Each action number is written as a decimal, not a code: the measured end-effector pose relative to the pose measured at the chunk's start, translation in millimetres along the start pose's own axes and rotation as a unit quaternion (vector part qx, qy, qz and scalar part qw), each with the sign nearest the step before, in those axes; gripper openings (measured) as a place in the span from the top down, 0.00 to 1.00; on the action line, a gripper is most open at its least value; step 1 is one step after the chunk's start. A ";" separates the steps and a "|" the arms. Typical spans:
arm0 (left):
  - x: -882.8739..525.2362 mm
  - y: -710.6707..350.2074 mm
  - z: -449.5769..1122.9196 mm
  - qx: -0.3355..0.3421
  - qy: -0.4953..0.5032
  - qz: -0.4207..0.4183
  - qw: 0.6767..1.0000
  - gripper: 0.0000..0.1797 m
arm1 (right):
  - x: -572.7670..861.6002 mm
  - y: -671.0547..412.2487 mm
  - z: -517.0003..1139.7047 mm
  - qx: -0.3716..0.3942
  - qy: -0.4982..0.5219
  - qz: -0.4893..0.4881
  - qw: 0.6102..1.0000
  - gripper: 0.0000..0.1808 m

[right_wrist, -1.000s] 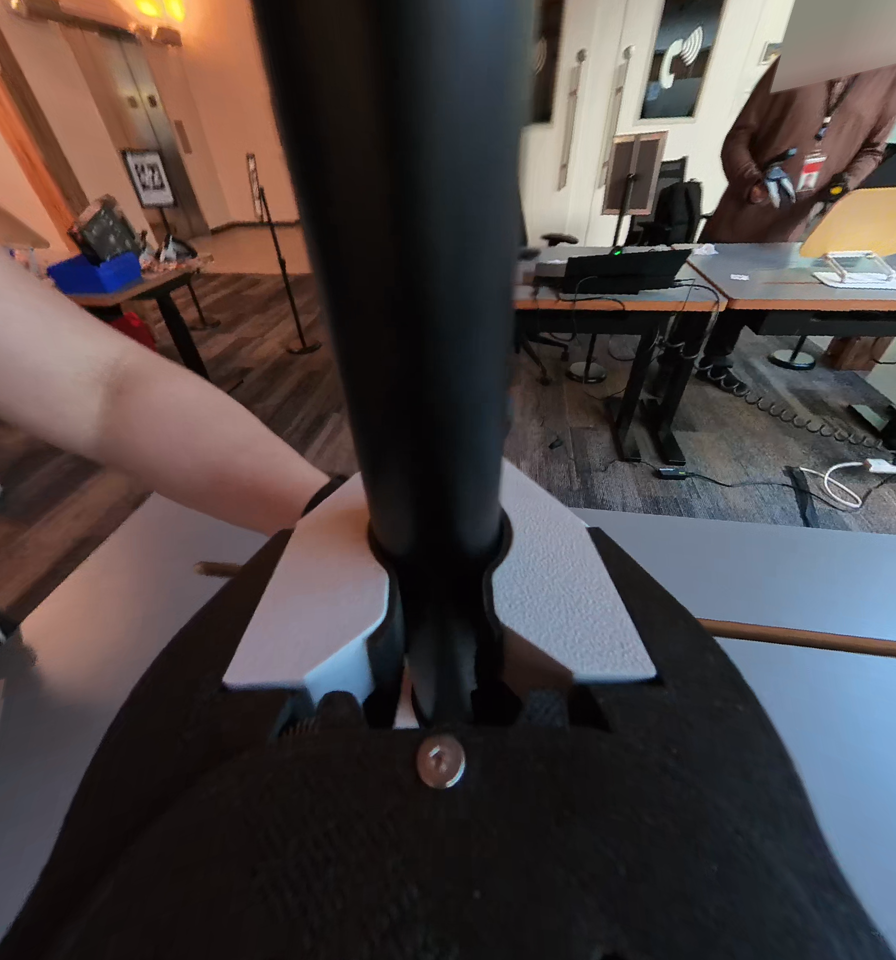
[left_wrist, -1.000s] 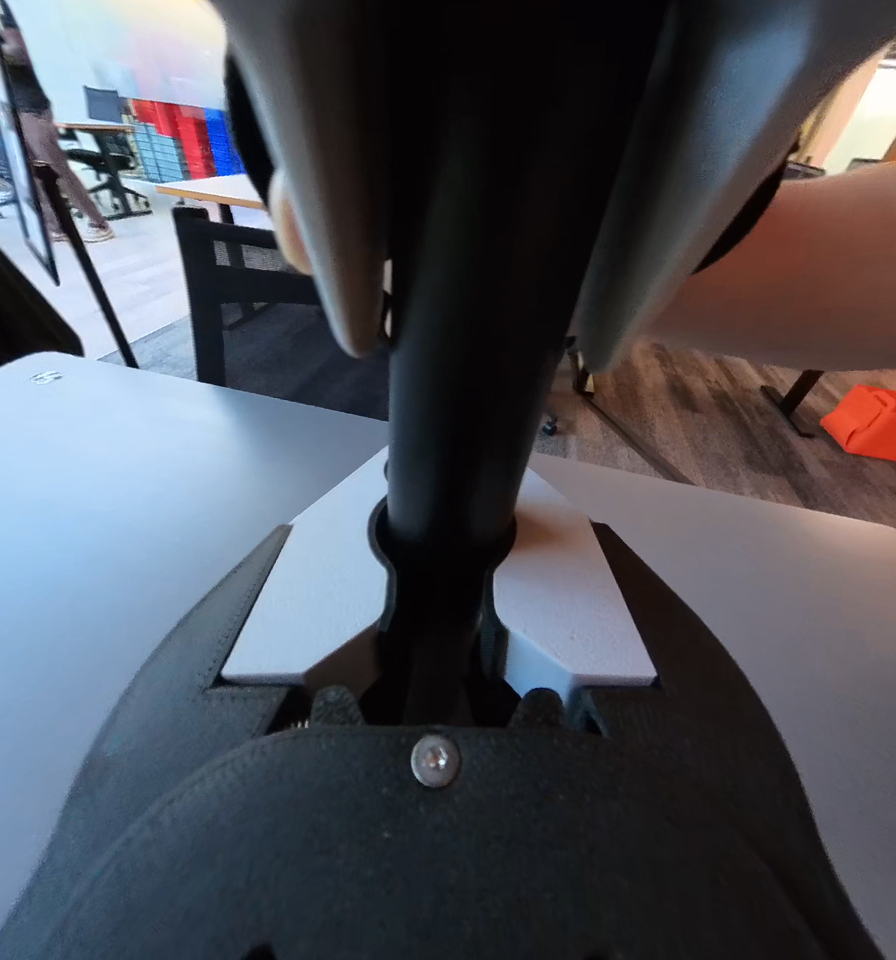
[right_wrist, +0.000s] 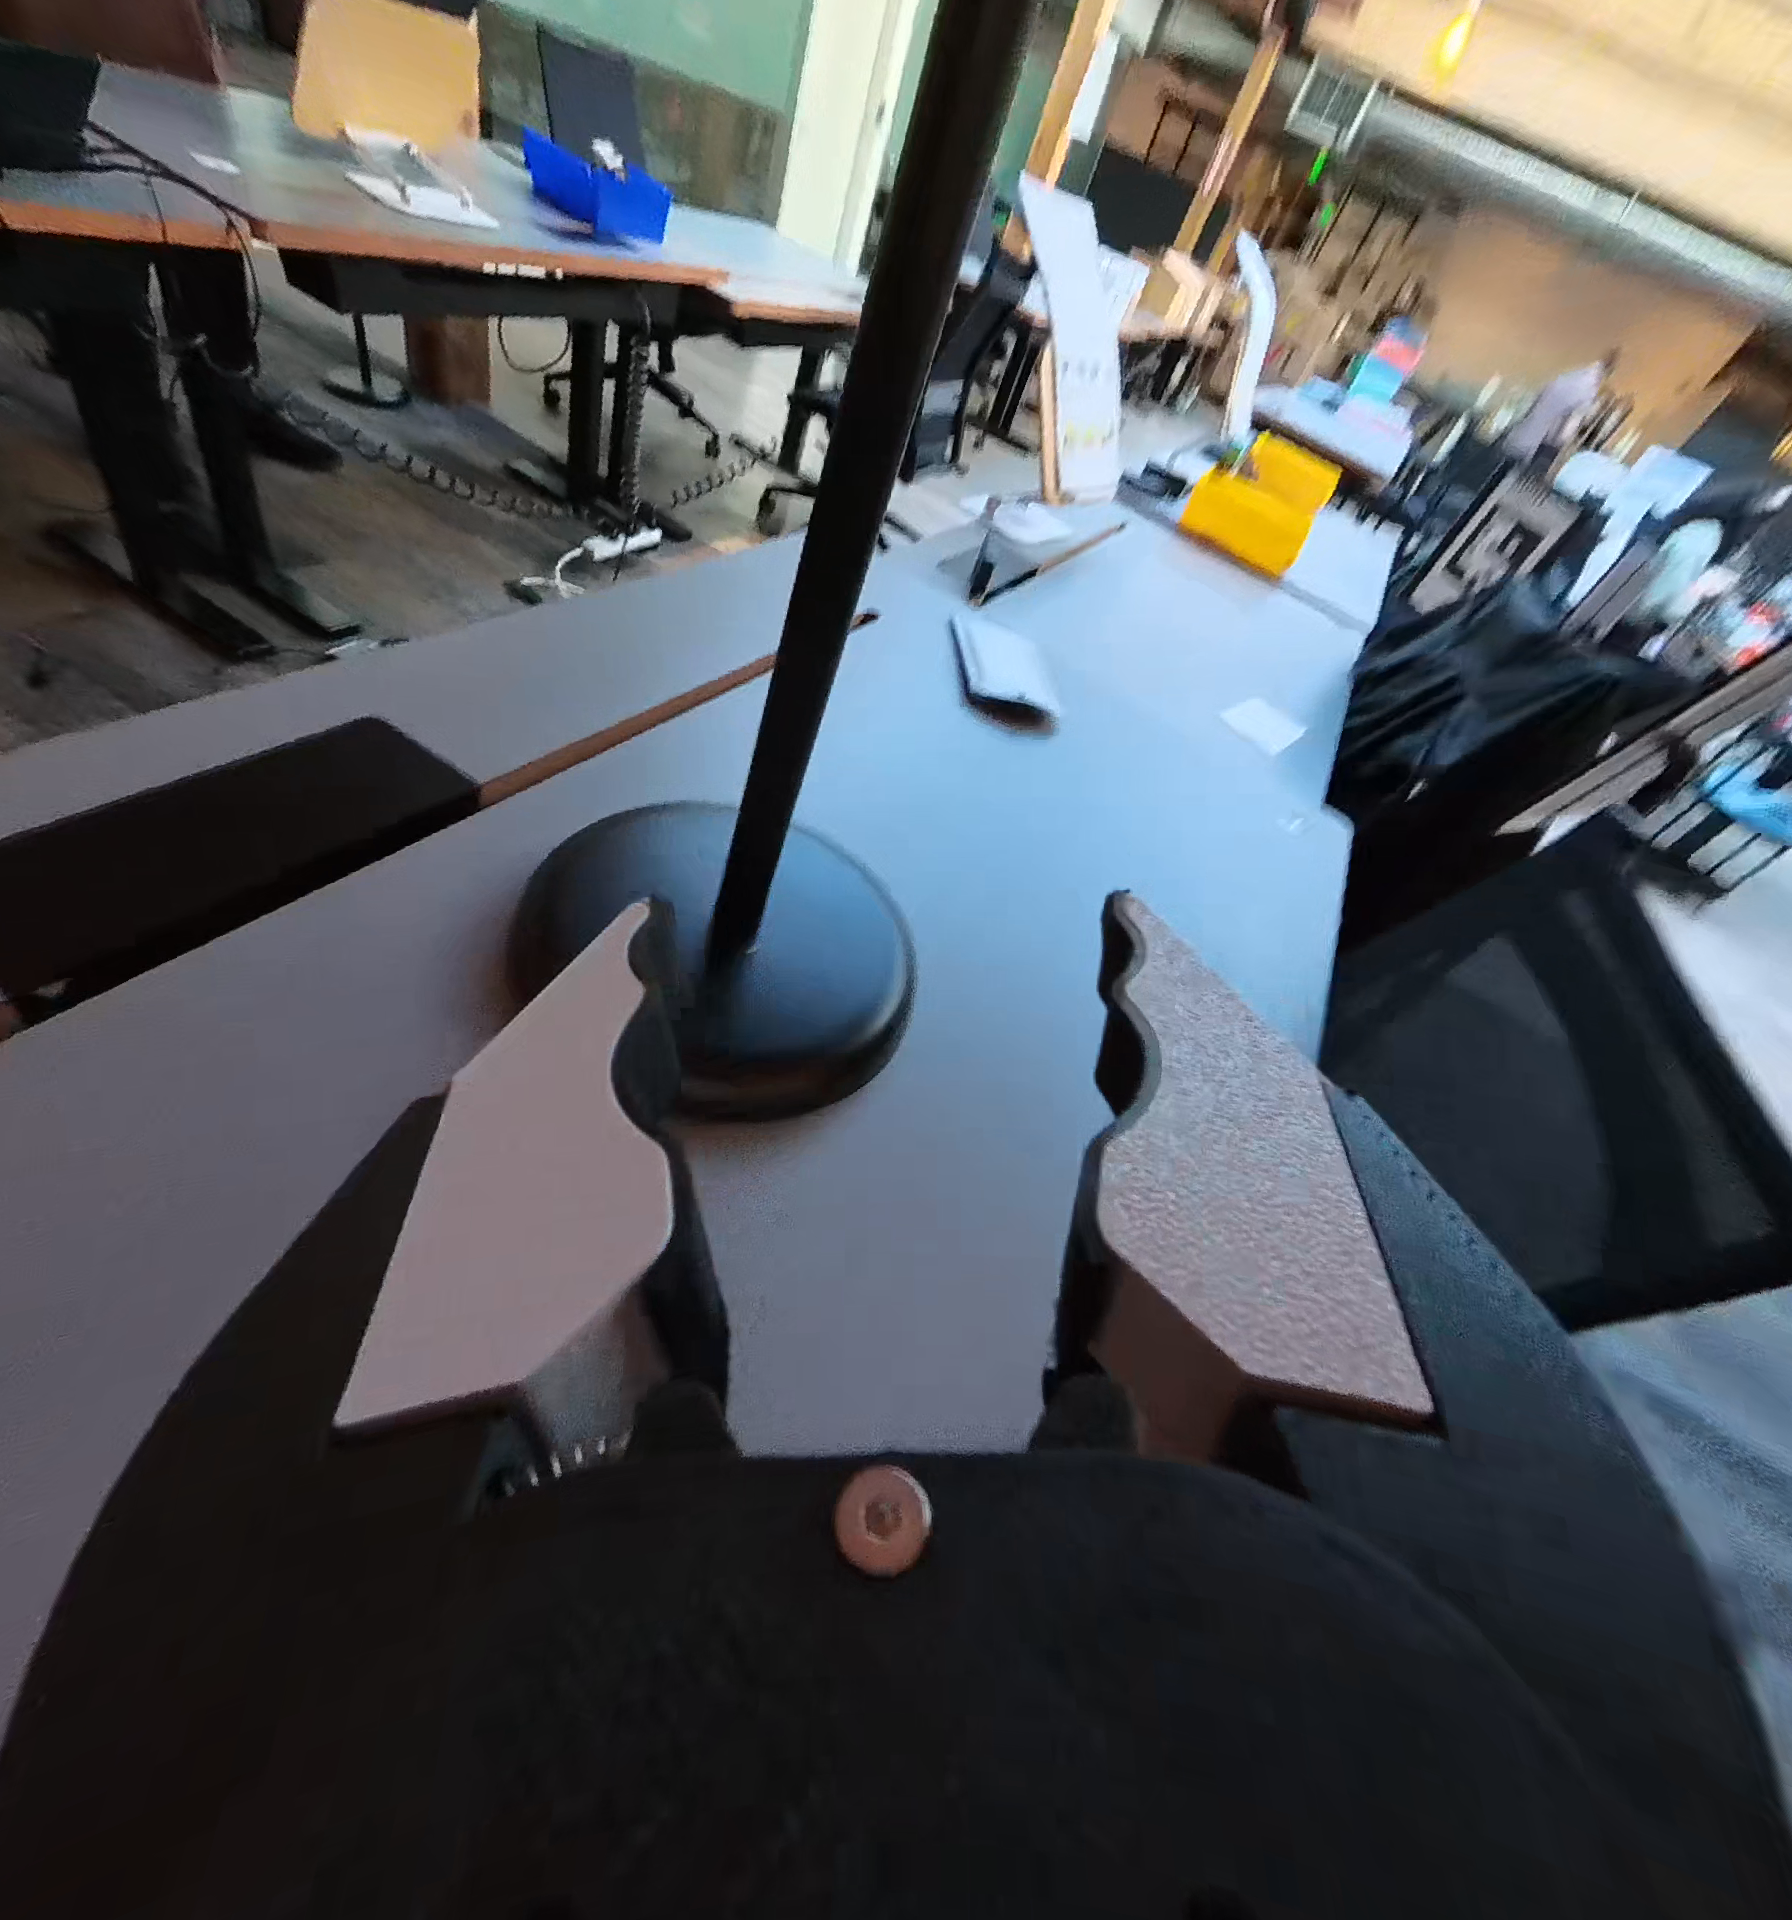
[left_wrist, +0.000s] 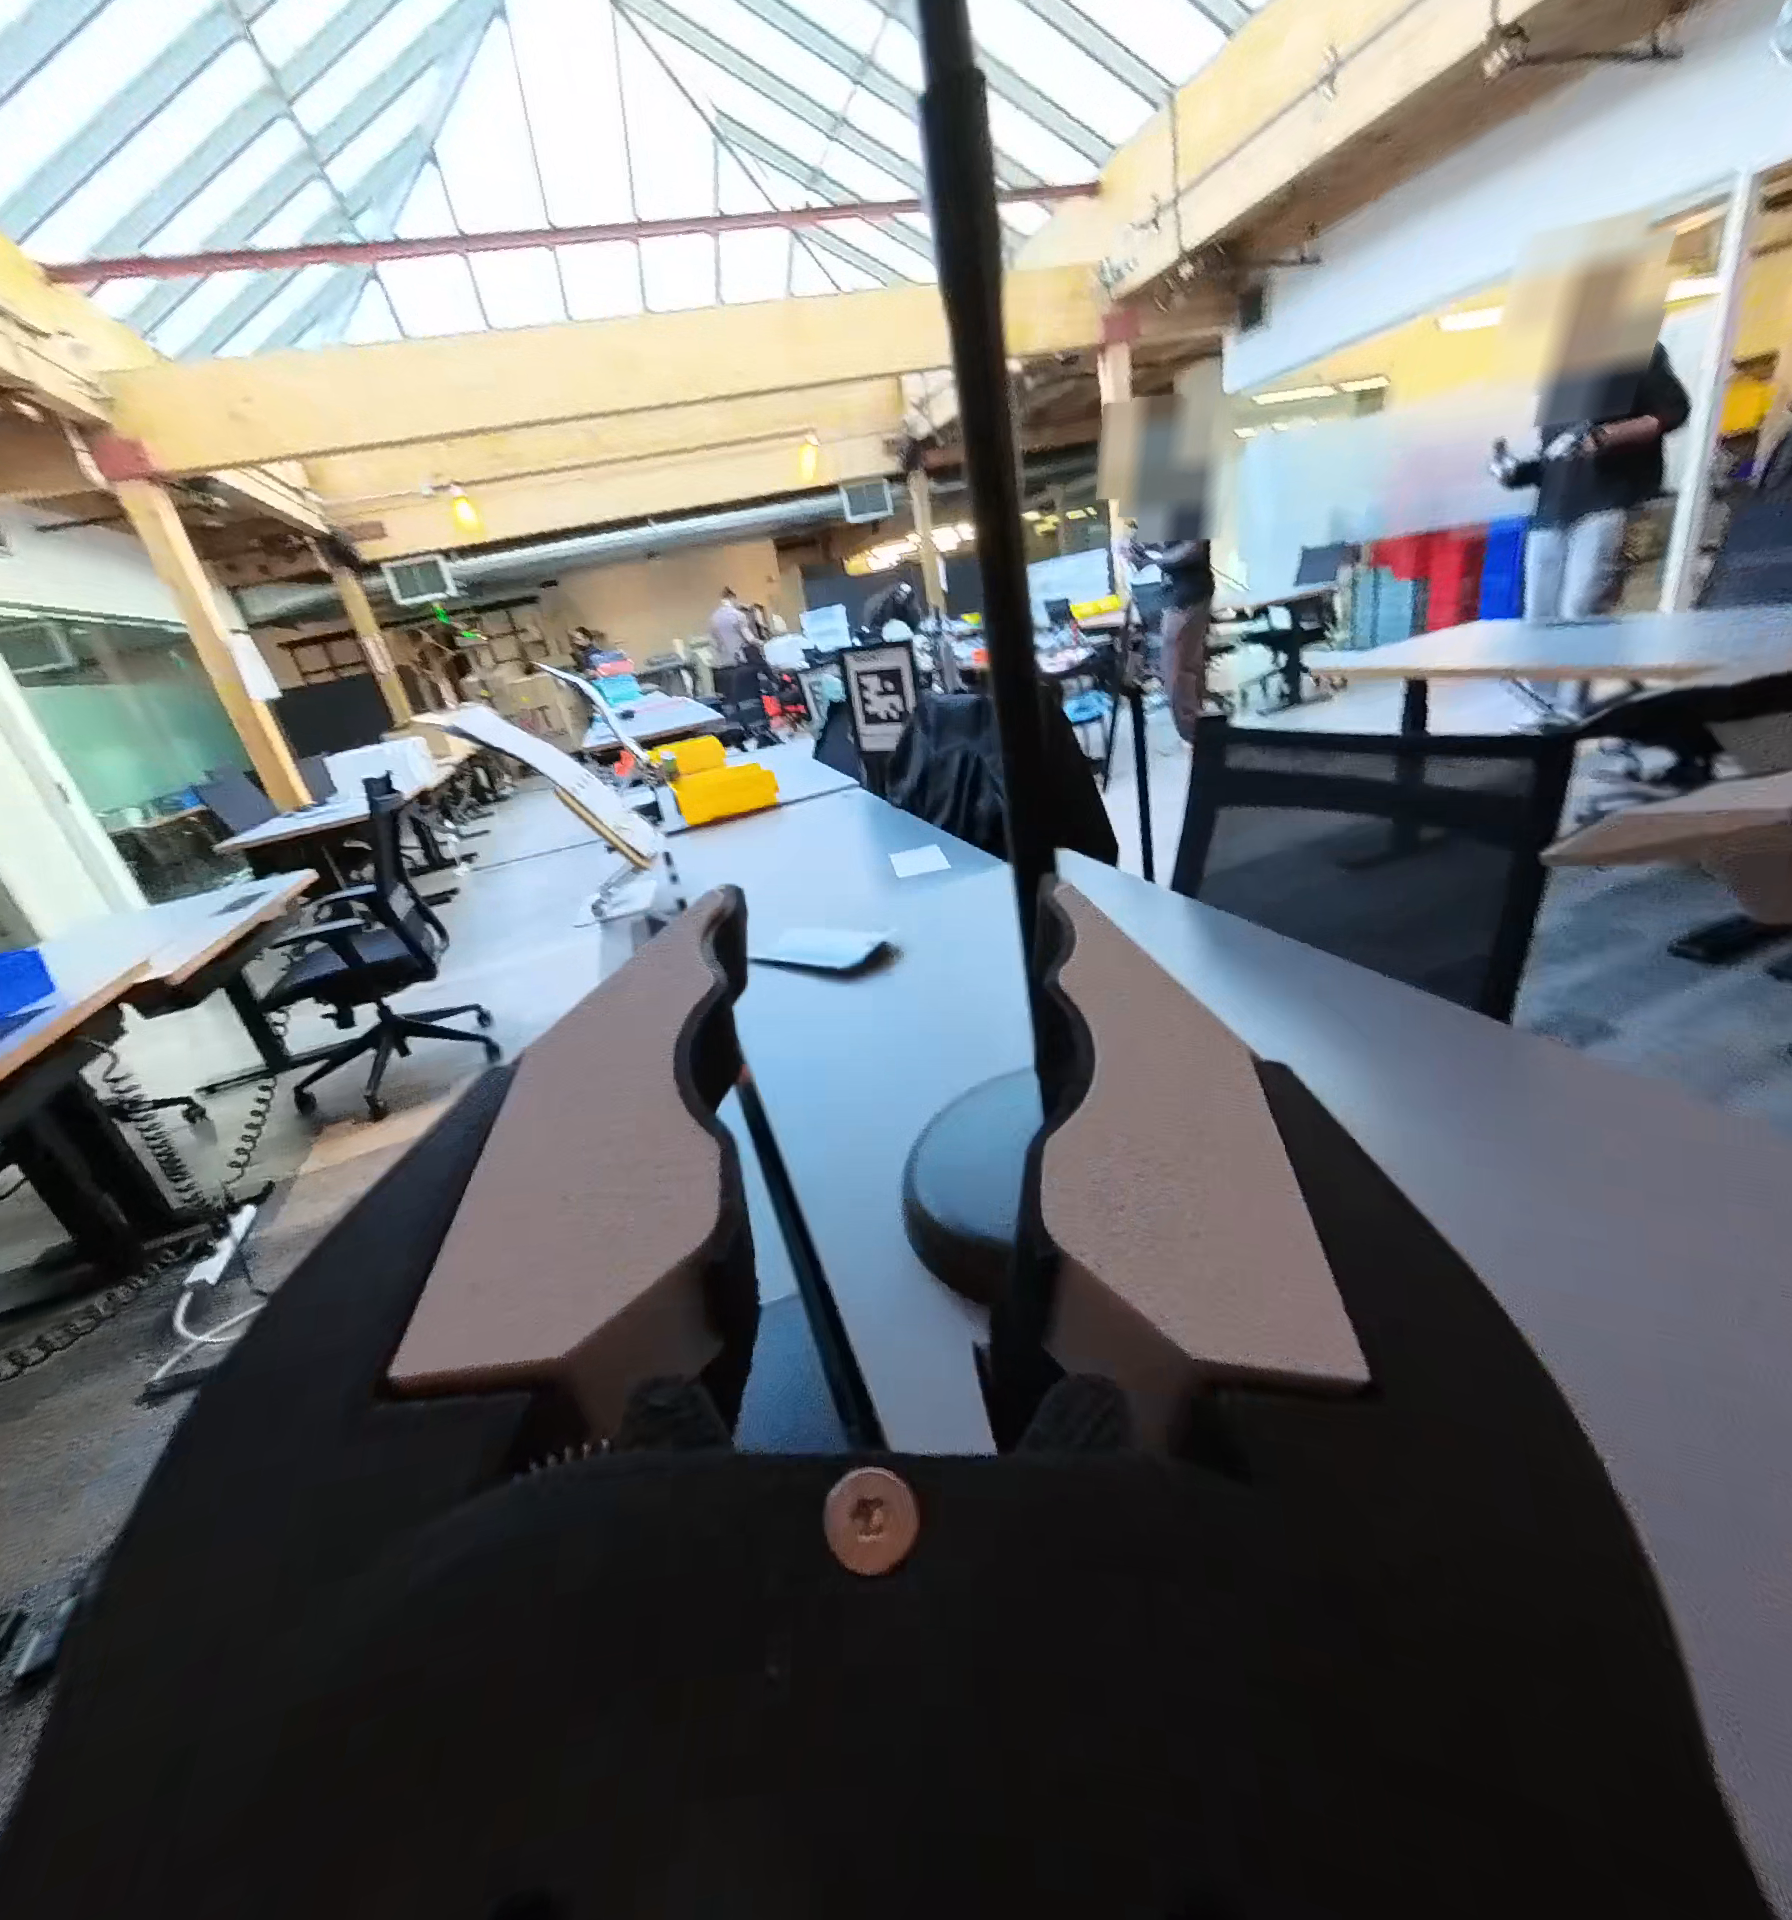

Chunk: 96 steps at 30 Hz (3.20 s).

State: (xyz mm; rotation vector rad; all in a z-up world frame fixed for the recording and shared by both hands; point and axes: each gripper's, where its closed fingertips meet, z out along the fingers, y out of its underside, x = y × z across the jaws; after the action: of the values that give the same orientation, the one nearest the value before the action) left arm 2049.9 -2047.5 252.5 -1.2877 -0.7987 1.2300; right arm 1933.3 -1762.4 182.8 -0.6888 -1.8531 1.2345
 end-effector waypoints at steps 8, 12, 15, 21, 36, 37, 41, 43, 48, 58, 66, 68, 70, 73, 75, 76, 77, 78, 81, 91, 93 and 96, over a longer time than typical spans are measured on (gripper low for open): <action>97.6 -20.8 -2.1 -0.017 0.098 -0.017 0.995 0.74 | 41.0 19.7 -84.6 -0.025 0.043 -0.013 0.999 0.62; 179.2 -17.3 -2.7 -0.056 0.154 -0.029 0.986 0.72 | 98.4 44.2 -174.9 -0.039 0.094 0.020 0.995 0.66; 265.1 -22.3 4.4 -0.070 0.206 -0.046 0.975 0.72 | 141.0 77.4 -271.9 -0.048 0.138 0.028 0.989 0.66; 485.8 -83.0 38.5 -0.016 0.317 -0.051 0.947 0.73 | 225.3 157.0 -508.4 -0.113 0.227 0.077 0.964 0.65; 788.3 -213.7 42.8 0.053 0.510 -0.113 0.851 0.74 | 252.5 241.4 -792.0 -0.189 0.381 0.123 0.897 0.69; 791.6 -214.2 49.1 0.050 0.507 -0.114 0.853 0.74 | 256.1 244.0 -798.8 -0.194 0.385 0.126 0.893 0.69; 800.6 -210.2 80.5 0.040 0.494 -0.124 0.859 0.74 | 283.5 238.9 -809.9 -0.186 0.405 0.124 0.887 0.71; 801.8 -202.8 99.7 0.037 0.484 -0.120 0.866 0.74 | 303.0 235.8 -805.2 -0.169 0.406 0.131 0.888 0.72; 792.9 -167.7 160.6 0.008 0.456 -0.090 0.885 0.74 | 367.7 227.9 -754.0 -0.132 0.389 0.126 0.903 0.73; 785.5 -111.2 356.9 -0.034 0.441 -0.111 0.890 0.75 | 571.1 223.4 -605.2 -0.131 0.374 0.053 0.916 0.74; 828.3 -85.1 476.9 -0.058 0.450 -0.092 0.886 0.77 | 694.4 259.8 -542.3 -0.135 0.385 0.040 0.912 0.74; 851.3 -71.2 504.6 -0.067 0.448 -0.086 0.888 0.77 | 727.7 283.8 -536.4 -0.141 0.393 0.045 0.908 0.75; 878.3 -56.8 535.3 -0.084 0.447 -0.083 0.887 0.76 | 765.4 309.1 -528.5 -0.139 0.390 0.061 0.908 0.75; 921.4 -57.2 579.3 -0.090 0.451 -0.082 0.884 0.77 | 820.7 328.2 -514.6 -0.118 0.383 0.056 0.915 0.75; 947.4 -67.7 613.1 -0.082 0.440 -0.068 0.892 0.79 | 862.0 339.4 -508.2 -0.123 0.376 0.057 0.917 0.76; 959.9 -73.6 627.8 -0.083 0.440 -0.063 0.892 0.78 | 882.8 343.1 -503.0 -0.126 0.365 0.065 0.920 0.77; 971.3 -79.4 640.9 -0.083 0.445 -0.060 0.890 0.78 | 900.3 344.0 -496.7 -0.121 0.350 0.066 0.926 0.78; 980.5 -83.7 654.1 -0.080 0.447 -0.053 0.889 0.79 | 916.0 343.2 -491.6 -0.116 0.337 0.060 0.932 0.79; 996.6 -80.6 692.4 -0.088 0.435 -0.045 0.895 0.80 | 971.9 353.8 -470.9 -0.116 0.314 0.049 0.941 0.82; 961.2 -21.7 835.4 -0.133 0.371 -0.015 0.919 0.82 | 1126.6 366.0 -291.2 -0.058 0.239 0.053 0.968 0.85; 950.9 -11.3 876.6 -0.129 0.366 -0.013 0.921 0.84 | 1157.0 362.6 -244.6 -0.038 0.231 0.051 0.971 0.88; 939.2 0.7 952.1 -0.131 0.363 -0.012 0.923 0.86 | 1207.4 354.4 -183.7 -0.015 0.235 0.057 0.970 0.94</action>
State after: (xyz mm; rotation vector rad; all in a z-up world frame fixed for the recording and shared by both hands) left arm 1356.7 -903.9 237.7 -1.7869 -0.4305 0.5442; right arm 1438.6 -594.2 270.9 -1.0189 -1.4557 1.0046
